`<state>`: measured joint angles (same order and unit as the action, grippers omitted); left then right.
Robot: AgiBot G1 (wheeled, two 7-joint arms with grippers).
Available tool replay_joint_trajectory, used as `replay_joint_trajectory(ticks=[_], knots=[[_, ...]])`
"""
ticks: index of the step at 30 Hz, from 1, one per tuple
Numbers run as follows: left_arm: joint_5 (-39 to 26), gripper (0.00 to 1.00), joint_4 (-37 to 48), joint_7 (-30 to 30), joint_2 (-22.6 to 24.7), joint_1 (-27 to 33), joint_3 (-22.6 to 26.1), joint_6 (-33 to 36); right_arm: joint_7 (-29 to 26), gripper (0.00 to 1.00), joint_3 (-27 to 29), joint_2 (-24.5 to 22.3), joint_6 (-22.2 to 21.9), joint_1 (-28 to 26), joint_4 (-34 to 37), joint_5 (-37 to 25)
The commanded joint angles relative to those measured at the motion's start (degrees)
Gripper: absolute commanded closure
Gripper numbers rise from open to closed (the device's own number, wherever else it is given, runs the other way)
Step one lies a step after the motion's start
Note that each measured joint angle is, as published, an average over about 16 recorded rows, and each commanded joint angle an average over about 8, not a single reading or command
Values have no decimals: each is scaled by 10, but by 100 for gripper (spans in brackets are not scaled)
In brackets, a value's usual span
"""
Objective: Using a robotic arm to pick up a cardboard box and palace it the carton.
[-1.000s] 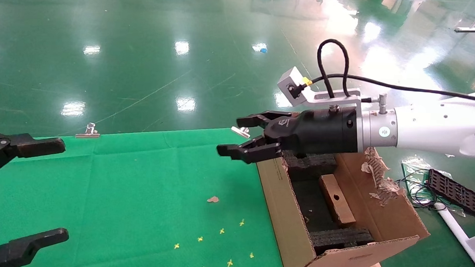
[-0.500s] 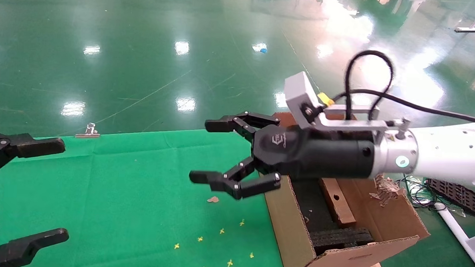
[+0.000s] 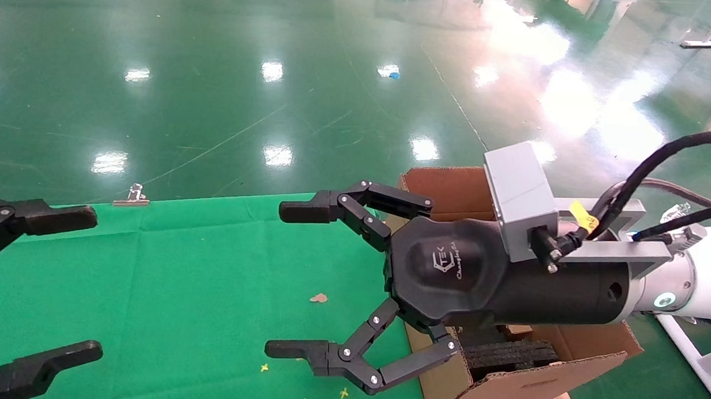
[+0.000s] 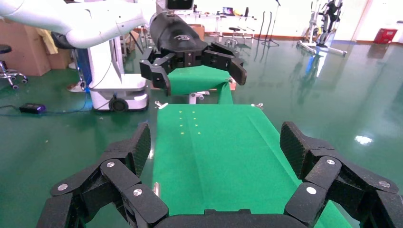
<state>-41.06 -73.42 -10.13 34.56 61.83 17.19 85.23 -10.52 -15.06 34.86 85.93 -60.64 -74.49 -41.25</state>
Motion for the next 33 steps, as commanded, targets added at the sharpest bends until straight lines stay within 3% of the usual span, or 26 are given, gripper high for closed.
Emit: replay_joint_trajectory(ticks=[1, 33], knots=[[0, 0, 0, 0, 0, 0, 0, 0, 3, 0, 10, -2, 2, 10, -10, 6], [0, 0, 0, 0, 0, 0, 0, 0, -2, 0, -9, 1, -2, -9, 9, -6]])
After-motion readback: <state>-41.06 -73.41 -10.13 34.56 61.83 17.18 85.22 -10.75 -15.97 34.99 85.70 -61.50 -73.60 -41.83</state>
